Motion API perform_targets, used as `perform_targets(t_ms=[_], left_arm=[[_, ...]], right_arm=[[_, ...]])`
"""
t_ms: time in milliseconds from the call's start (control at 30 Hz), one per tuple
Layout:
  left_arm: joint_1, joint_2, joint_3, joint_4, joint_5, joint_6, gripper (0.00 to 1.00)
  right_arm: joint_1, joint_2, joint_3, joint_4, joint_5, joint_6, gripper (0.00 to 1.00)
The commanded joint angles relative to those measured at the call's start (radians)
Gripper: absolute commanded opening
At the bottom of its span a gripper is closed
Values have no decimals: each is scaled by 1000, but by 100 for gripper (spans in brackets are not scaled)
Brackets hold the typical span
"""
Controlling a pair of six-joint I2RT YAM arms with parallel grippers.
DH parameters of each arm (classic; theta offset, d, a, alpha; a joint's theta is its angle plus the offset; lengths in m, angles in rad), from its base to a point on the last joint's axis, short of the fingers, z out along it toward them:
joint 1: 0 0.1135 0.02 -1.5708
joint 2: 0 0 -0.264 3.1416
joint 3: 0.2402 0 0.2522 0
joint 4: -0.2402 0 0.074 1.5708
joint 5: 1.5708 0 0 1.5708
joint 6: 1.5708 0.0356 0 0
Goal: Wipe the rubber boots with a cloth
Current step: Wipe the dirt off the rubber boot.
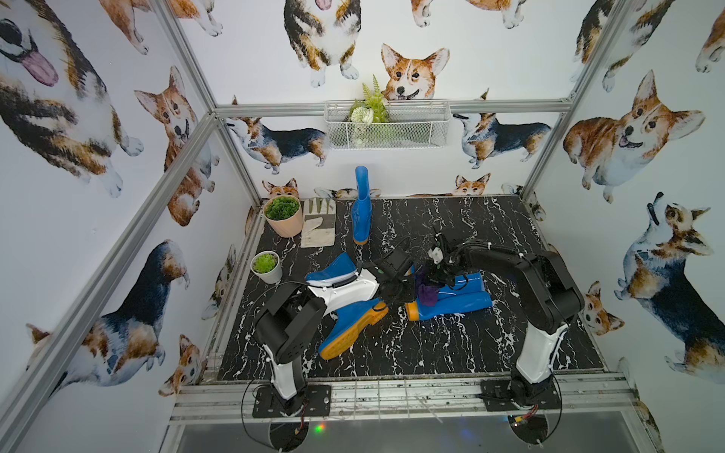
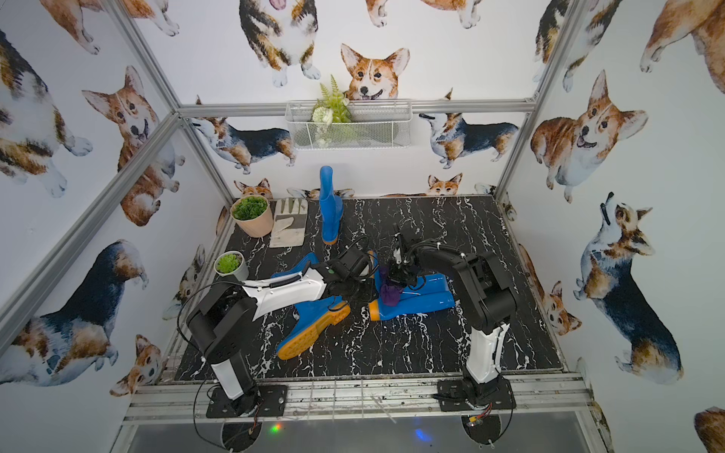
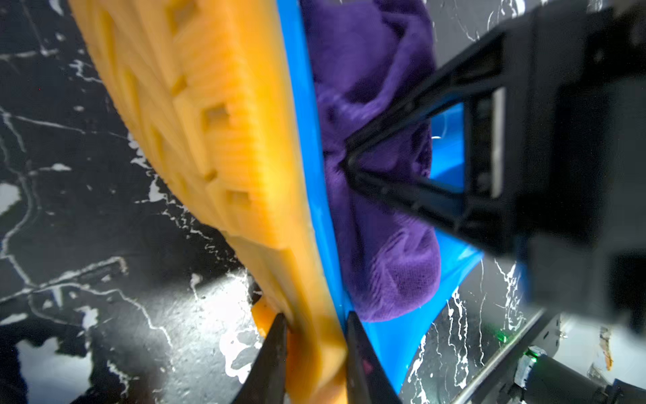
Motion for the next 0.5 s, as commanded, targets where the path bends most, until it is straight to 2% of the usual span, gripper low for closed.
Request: perform_targets(t_ms=[0,67,100,200,300,467], left_arm=[[1,-4,-14,-124,-36,-10,20],[0,-3,-10,-124,-43,-8,29],[-1,-6,-9,-123,-47,-8,33],[-1,-13,-16,-96,-40,-10,42],[-1,-1,-4,-71,-21,-25,45],[-1,48,12,-23,26,-66,46]], right_arm=[[-183,-67,-82,-38,123,-7,0],[-317,-136,-132,-28,90,-12,0],[-351,-170,-148,-31,70,-13,0],[-347,-307,-180,-56,102,-16,0],[-235,-414,-195,-73,145,8,0],[77,-433,-177,-88,239,62,0]])
